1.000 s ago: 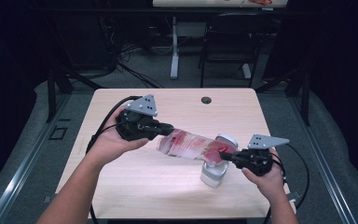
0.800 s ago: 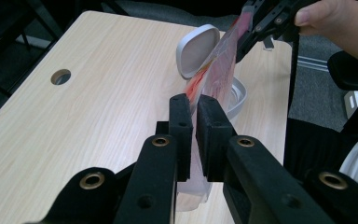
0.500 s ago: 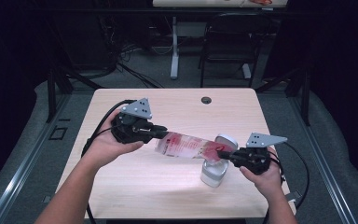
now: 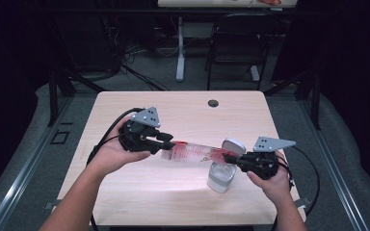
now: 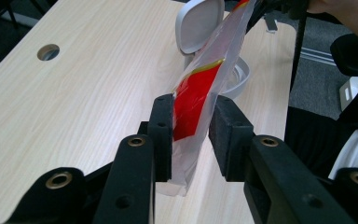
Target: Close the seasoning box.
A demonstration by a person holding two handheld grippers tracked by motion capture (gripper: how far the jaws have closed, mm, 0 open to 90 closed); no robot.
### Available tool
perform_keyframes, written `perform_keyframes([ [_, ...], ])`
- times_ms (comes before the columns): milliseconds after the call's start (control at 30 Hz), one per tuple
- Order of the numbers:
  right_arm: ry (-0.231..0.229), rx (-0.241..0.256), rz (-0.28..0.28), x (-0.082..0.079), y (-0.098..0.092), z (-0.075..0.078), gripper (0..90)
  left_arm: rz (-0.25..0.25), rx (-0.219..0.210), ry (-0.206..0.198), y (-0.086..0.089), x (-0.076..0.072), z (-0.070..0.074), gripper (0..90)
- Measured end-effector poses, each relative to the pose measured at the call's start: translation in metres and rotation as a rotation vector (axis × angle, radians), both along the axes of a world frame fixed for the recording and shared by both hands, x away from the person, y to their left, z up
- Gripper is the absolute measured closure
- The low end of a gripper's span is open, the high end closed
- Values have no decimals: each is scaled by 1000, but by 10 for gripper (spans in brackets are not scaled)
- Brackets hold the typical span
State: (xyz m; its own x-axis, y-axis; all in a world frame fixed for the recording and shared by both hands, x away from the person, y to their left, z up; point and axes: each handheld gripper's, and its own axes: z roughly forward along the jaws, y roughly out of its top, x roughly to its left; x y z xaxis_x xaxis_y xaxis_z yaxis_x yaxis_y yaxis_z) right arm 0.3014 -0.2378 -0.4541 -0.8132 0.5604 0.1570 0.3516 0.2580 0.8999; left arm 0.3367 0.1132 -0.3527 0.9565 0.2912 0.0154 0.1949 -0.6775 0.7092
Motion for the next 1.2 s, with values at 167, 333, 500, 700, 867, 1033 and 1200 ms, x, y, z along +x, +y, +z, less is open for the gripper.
perform_keyframes([
  [167,4,2,-1,0,1,0,900,-4,5,3,-2,0,-5,683],
  [333,8,2,-1,0,2,0,900,-11,18,-3,-5,-1,-8,674],
  [500,22,11,15,0,3,1,900,-4,25,-20,-7,-3,-11,678],
  [700,24,7,9,0,4,1,900,-31,63,-48,-11,-4,-15,733],
  [867,25,7,8,0,4,1,900,-52,76,-55,-12,-6,-15,774],
  [1033,22,7,6,0,4,2,900,-75,99,-68,-12,-8,-17,805],
  [1200,20,7,9,1,4,2,900,-91,105,-82,-13,-10,-17,872],
])
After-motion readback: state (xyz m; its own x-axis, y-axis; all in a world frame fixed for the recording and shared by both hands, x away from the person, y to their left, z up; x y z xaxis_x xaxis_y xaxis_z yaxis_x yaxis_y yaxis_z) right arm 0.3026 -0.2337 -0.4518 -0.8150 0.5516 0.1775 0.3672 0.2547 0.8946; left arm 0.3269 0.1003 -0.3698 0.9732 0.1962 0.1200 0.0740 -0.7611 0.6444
